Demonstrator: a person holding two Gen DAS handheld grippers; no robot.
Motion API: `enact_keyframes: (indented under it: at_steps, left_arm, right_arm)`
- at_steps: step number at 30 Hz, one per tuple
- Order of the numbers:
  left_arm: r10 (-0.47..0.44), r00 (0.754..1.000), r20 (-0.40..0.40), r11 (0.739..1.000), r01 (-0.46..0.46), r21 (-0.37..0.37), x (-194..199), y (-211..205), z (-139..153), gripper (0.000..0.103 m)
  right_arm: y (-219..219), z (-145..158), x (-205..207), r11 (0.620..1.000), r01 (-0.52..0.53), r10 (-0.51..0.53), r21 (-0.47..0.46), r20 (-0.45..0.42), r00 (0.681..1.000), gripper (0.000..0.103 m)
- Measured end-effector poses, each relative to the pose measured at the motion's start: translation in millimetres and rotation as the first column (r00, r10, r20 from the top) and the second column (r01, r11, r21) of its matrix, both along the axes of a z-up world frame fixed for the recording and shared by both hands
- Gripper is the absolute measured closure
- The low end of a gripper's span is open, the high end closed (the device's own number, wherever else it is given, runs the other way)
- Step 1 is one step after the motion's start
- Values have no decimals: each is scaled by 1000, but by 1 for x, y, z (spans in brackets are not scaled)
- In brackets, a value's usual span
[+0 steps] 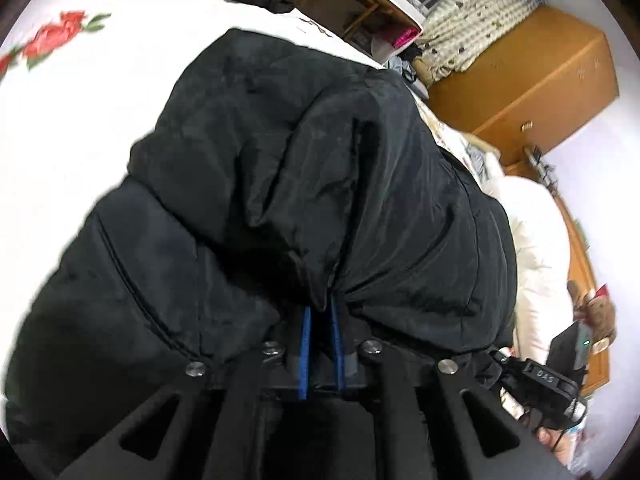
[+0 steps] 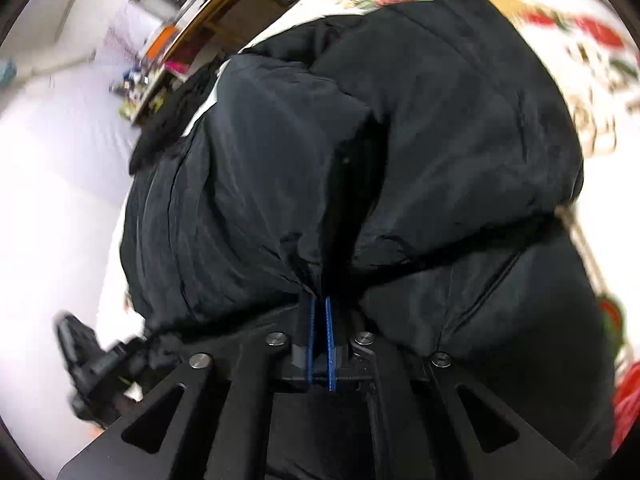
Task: Fold large clothes
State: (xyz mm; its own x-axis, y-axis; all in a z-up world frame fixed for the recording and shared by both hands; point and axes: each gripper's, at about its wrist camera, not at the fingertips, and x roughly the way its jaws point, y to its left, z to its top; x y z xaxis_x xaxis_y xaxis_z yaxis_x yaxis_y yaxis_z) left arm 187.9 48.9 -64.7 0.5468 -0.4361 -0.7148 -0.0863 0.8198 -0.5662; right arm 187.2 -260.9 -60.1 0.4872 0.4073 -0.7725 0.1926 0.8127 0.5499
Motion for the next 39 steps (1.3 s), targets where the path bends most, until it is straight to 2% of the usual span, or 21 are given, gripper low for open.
enact_keyframes:
  at_steps: [2, 3, 4, 7, 10, 13, 15, 18, 19, 20, 21, 22, 23, 24, 26, 28, 30, 33, 36, 37, 39]
  left_arm:
    - [-7, 1000, 6, 999, 7, 40, -2, 1, 12, 80]
    - [-12, 1000, 20, 999, 11, 53, -5, 2, 19, 75]
    - [-16, 999, 37, 997, 13, 80, -10, 4, 27, 70]
    - [-2, 998, 59, 986, -8, 167, -23, 9, 51, 70]
    - [29, 993, 115, 976, -53, 210, -30, 16, 74, 70]
    - [-3, 983, 183, 973, -40, 229, -12, 5, 94, 70]
    - [-50, 973, 224, 961, -14, 275, 11, -11, 102, 70]
    - [-105, 967, 234, 937, 18, 348, 49, -31, 96, 70]
    - [-120, 967, 226, 919, 22, 394, 57, -37, 86, 70]
    - [-117, 975, 187, 879, 14, 476, 67, -41, 67, 70]
    - [-104, 985, 139, 864, 20, 504, 73, -41, 46, 70]
    - [-100, 988, 122, 876, 30, 481, 73, -34, 27, 71]
    - [-95, 987, 131, 890, 25, 456, 68, -31, 14, 72]
    - [-93, 985, 147, 889, 16, 458, 62, -29, 6, 76]
    - [-104, 978, 180, 874, 3, 486, 55, -34, -1, 76]
    - [-95, 979, 183, 884, -2, 468, 57, -32, -4, 76]
    - [-82, 983, 163, 895, 1, 446, 59, -29, 2, 76]
    - [-50, 990, 130, 918, -6, 398, 53, -24, 28, 77]
    - [-44, 977, 210, 946, -26, 323, 24, -26, 61, 77]
    - [-58, 971, 231, 953, -16, 303, 18, -30, 66, 77]
    - [-127, 962, 244, 955, 52, 292, 9, -51, 71, 76]
  right_arm:
    - [6, 10, 0, 998, -18, 17, -62, -5, 1000, 81]
    - [6, 13, -2, 996, -21, 22, -86, 0, 1000, 78]
    - [7, 24, -6, 993, -33, 36, -109, 23, 999, 78]
    - [10, 50, -19, 975, -45, 62, -219, 74, 995, 78]
    - [22, 83, -27, 938, -34, 94, -345, 158, 983, 78]
    - [33, 105, -14, 910, -20, 124, -415, 224, 967, 77]
    - [52, 108, 15, 894, -37, 160, -447, 241, 957, 69]
    - [76, 100, 50, 861, -91, 234, -500, 232, 944, 69]
    - [79, 91, 56, 843, -105, 248, -528, 208, 946, 69]
    - [77, 81, 61, 834, -107, 239, -541, 180, 954, 69]
    - [69, 55, 71, 830, -107, 197, -548, 107, 975, 70]
    - [59, 36, 69, 851, -107, 166, -515, 68, 984, 73]
    - [51, 27, 63, 869, -97, 154, -484, 79, 985, 75]
    - [44, 16, 54, 878, -83, 150, -471, 107, 983, 79]
    - [45, 11, 42, 863, -79, 161, -498, 122, 979, 79]
    - [48, 6, 40, 856, -75, 165, -511, 133, 977, 79]
    - [46, 10, 46, 876, -65, 141, -479, 125, 982, 79]
    - [47, 35, 43, 887, -59, 122, -459, 109, 987, 79]
    - [64, 80, 11, 910, -53, 160, -412, 228, 960, 77]
    - [75, 86, 1, 907, -74, 190, -414, 248, 950, 77]
    - [98, 80, -9, 899, -155, 267, -409, 234, 935, 77]
